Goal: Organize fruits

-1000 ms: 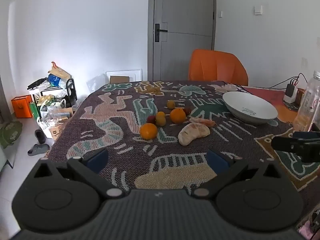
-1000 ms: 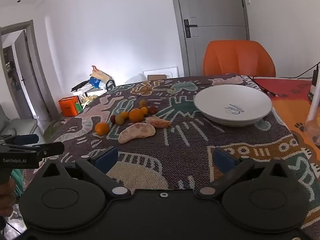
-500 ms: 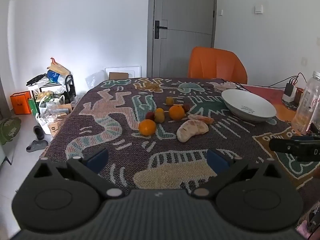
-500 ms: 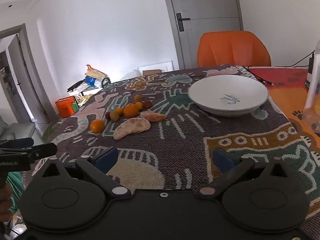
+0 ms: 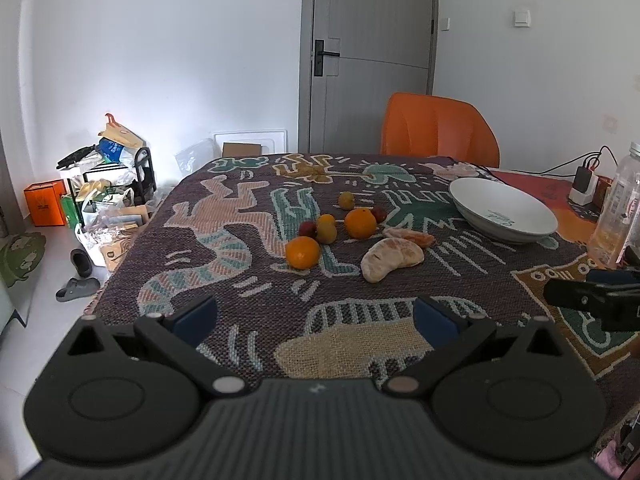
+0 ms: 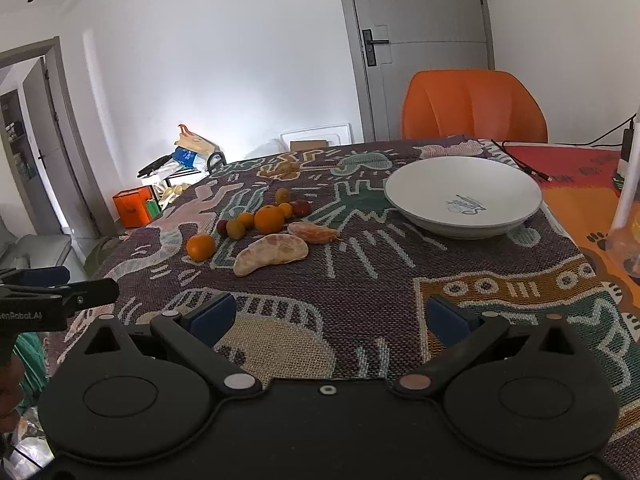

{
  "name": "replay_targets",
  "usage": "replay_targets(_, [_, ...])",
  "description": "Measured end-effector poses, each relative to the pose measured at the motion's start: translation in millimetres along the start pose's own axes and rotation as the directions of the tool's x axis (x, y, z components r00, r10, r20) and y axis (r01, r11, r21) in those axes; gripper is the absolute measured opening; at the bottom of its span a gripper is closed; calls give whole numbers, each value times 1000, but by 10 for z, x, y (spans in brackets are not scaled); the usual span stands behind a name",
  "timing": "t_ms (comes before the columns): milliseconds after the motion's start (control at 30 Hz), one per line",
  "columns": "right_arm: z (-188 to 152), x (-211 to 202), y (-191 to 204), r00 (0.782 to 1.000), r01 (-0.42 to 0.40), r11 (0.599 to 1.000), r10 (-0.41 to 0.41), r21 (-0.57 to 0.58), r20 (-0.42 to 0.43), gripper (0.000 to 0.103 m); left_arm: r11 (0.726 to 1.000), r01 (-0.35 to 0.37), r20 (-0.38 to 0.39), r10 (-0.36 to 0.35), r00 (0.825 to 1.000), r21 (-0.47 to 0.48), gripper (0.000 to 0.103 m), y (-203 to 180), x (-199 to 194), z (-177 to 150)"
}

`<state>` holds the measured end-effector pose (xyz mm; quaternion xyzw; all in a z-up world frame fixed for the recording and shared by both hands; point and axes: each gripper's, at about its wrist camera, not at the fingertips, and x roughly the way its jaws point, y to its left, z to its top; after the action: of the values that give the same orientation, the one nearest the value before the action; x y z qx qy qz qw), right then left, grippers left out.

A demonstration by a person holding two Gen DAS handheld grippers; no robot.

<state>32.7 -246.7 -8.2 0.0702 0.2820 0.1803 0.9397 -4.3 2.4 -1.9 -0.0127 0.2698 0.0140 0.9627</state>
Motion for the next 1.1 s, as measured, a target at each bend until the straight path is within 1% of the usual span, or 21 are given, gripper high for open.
replay_targets(500, [-25, 3, 22, 1000, -22, 1000, 22, -6, -10, 103, 1000, 3, -1, -3, 1000, -5, 103, 37, -6, -14])
replay_targets(1100, [-30, -1, 33, 1000, -14, 1000, 13, -12, -9, 103, 1000, 1, -6, -1, 1000, -10, 103, 88, -16, -26])
